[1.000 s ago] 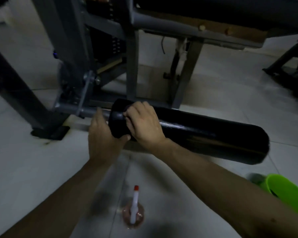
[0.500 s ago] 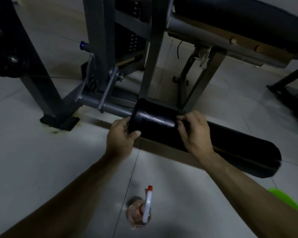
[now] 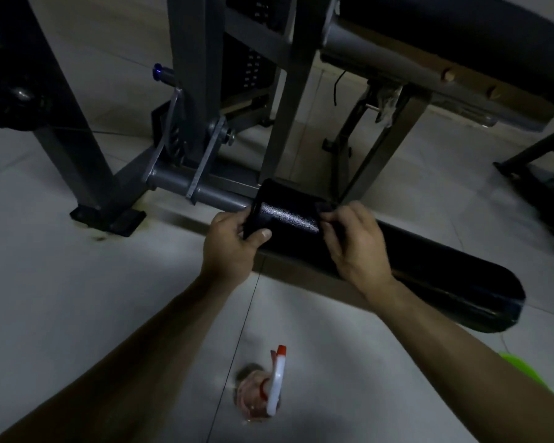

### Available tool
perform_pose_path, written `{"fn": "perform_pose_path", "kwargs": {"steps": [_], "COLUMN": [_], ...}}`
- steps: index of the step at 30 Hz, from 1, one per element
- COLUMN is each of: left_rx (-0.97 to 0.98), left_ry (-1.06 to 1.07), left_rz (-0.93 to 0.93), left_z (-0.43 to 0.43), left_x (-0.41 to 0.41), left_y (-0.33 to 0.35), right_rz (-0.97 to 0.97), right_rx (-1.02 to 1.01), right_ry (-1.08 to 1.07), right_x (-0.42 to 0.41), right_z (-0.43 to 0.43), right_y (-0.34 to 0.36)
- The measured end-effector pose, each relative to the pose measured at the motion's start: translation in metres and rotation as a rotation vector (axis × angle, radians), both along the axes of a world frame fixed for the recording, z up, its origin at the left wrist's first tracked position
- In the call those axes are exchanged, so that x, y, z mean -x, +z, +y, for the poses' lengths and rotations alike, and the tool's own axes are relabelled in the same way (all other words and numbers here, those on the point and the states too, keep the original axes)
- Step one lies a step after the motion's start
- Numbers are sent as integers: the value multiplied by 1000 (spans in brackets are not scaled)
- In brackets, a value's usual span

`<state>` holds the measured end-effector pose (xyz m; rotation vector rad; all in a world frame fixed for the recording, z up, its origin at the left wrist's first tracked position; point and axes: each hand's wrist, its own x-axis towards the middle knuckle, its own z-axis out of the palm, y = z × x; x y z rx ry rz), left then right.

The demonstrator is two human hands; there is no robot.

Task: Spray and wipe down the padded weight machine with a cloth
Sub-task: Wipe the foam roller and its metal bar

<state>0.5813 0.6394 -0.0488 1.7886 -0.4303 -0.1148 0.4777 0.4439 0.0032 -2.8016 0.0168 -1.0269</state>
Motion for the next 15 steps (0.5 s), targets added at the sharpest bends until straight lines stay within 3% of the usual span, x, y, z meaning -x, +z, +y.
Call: {"fn": "perform_pose_path", "kwargs": {"steps": [5,10,12,15], "left_rx": [-25,-123,-179,-269], "left_ry": [6,-40,9,171], "left_rz": [-3,-12,-78,-355], "left_z": [0,0,-5,-20], "left_x": [2,-7,3,25], "left_y": [3,4,11,20], "right_rz": [-6,61,53,13], "right_rx": [-96,13,65,66], "right_ry": [37,150,106,-2], "right_x": [-33,-73,-56,-16], "right_z": [34,65,47,6], "right_y": [-1,6,5,0]}}
